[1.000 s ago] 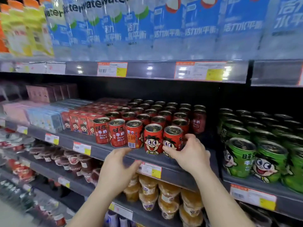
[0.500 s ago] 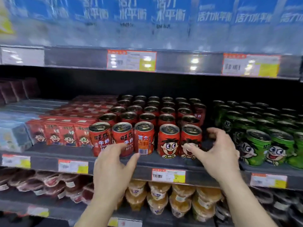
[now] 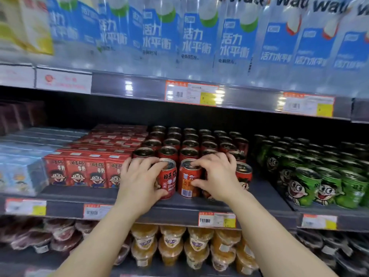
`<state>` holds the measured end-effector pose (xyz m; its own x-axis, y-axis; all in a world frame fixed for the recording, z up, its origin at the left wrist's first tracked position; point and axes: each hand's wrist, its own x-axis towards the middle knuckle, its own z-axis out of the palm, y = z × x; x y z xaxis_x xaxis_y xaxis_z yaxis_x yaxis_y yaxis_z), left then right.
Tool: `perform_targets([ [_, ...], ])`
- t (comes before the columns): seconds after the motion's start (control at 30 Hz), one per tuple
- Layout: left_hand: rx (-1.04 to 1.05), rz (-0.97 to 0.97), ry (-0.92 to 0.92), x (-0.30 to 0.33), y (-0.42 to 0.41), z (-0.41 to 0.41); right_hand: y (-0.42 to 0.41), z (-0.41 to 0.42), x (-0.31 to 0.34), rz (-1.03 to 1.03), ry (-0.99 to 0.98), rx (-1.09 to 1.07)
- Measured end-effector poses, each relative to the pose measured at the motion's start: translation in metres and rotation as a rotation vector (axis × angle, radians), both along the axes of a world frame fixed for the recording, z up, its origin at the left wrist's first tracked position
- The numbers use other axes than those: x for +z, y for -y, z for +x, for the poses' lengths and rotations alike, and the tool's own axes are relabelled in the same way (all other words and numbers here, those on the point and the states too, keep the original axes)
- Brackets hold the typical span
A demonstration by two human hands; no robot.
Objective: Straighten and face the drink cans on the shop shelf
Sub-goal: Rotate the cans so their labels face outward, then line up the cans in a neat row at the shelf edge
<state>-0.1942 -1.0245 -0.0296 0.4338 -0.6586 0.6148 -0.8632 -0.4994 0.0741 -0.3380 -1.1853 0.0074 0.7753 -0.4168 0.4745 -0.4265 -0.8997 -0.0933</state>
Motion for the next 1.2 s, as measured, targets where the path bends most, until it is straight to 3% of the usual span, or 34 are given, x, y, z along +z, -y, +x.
perform_targets([
  [0.17,0.028,-0.099,0.016,-0.003,0.011,-0.008,0.0,0.003,-0.001,-0.07,0.073,-0.039],
  [0.33,-0.013,-0.166,-0.001,-0.004,0.006,-0.004,0.01,0.002,0.002,-0.038,-0.07,0.075],
  [0.5,0.066,-0.316,-0.256,-0.007,-0.019,0.001,0.005,0.006,-0.006,-0.073,0.065,-0.028],
  [0.73,0.07,-0.395,-0.522,-0.013,-0.028,0.013,0.016,-0.003,-0.004,-0.035,0.0,0.05],
  [1.0,0.052,-0.373,-0.662,-0.026,-0.023,0.022,0.0,0.005,-0.01,-0.135,0.093,-0.004],
  [1.2,0.088,-0.266,-0.584,-0.027,-0.029,0.022,-0.04,0.045,-0.006,-0.134,0.144,-0.03],
])
